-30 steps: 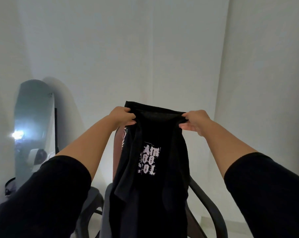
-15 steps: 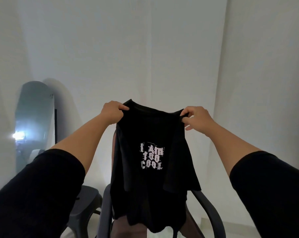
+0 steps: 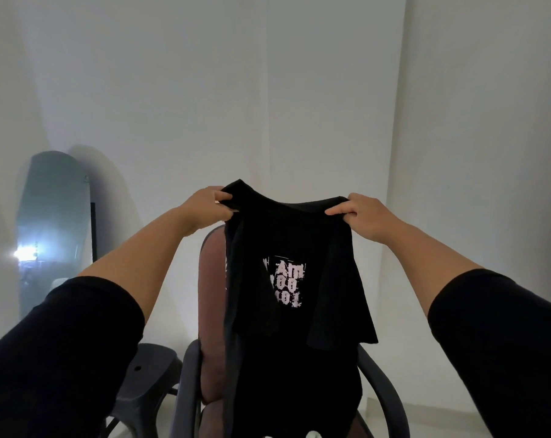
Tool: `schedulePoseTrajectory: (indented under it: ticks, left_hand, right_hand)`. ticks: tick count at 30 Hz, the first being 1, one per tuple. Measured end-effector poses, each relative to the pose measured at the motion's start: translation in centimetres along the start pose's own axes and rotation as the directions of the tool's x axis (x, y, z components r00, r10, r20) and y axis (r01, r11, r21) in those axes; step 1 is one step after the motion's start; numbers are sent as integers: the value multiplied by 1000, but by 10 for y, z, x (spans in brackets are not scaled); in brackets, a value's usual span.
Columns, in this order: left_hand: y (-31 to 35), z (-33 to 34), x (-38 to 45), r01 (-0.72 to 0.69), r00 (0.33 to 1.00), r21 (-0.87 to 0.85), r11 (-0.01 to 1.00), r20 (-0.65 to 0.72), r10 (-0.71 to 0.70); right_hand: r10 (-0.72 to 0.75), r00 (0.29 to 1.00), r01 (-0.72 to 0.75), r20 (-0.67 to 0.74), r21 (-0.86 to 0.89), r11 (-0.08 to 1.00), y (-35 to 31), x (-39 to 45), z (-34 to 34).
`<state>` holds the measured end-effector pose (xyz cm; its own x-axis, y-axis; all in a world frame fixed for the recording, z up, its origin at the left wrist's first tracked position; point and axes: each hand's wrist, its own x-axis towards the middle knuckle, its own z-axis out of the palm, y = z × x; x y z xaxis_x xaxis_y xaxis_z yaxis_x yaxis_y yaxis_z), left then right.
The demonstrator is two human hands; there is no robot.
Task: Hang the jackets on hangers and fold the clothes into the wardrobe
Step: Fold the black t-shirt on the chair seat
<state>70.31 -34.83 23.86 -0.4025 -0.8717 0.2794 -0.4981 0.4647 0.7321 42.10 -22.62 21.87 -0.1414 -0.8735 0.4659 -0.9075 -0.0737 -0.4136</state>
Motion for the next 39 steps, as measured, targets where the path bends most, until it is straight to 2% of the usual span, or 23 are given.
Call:
schedulePoseTrajectory:
  ticks: [4, 8, 16, 20, 23, 26, 29, 31, 33, 34, 36, 37, 39]
  left_hand:
    - [4, 14, 3, -104, 963, 65, 993, -243, 116]
    - [13, 18, 10, -178, 899, 168, 969, -374, 230]
    - [14, 15, 14, -170, 870, 277, 946, -409, 277]
    - [14, 20, 15, -79, 831, 489, 869, -449, 329]
    - [15, 23, 15, -153, 869, 313, 937, -409, 278]
    - [12, 32, 18, -179, 891, 197, 964, -384, 244]
    - [12, 51, 25, -93, 923, 72, 993, -367, 113]
    - [17, 66, 30, -4, 934, 12, 1000, -357, 8]
    - [28, 81, 35, 69, 939, -79, 994, -330, -91]
    - [35, 87, 38, 85, 942, -166, 982, -308, -133]
    - [49, 97, 42, 88, 954, -387, 918, -233, -190]
    - [54, 100, 45, 86, 958, -444, 892, -210, -197]
    - [61, 100, 47, 70, 963, -416, 907, -208, -170]
  right_hand:
    - [-38, 997, 36, -74, -24, 999, 2, -1, -4]
    - [-14, 979, 20, -205, 28, 999, 0, -1, -8]
    - [89, 909, -77, -406, 45, 996, 0, 3, -13]
    - [81, 892, -85, -444, 11, 996, -4, 10, -12]
    - [71, 900, -74, -431, 10, 997, -1, 13, -10]
    - [118, 914, -100, -389, 67, 993, 5, 19, -3]
    - [238, 893, -218, -381, 95, 971, 10, 27, 16]
    - [359, 852, -303, -380, 200, 932, 6, 30, 29]
    - [418, 848, -288, -324, 379, 879, -4, 34, 41]
    - [415, 870, -253, -268, 480, 840, -11, 36, 45]
    - [360, 925, -196, -122, 657, 728, -25, 38, 50]
    - [321, 945, -183, -60, 716, 674, -30, 38, 50]
    - [234, 971, -178, 55, 821, 542, -38, 36, 46]
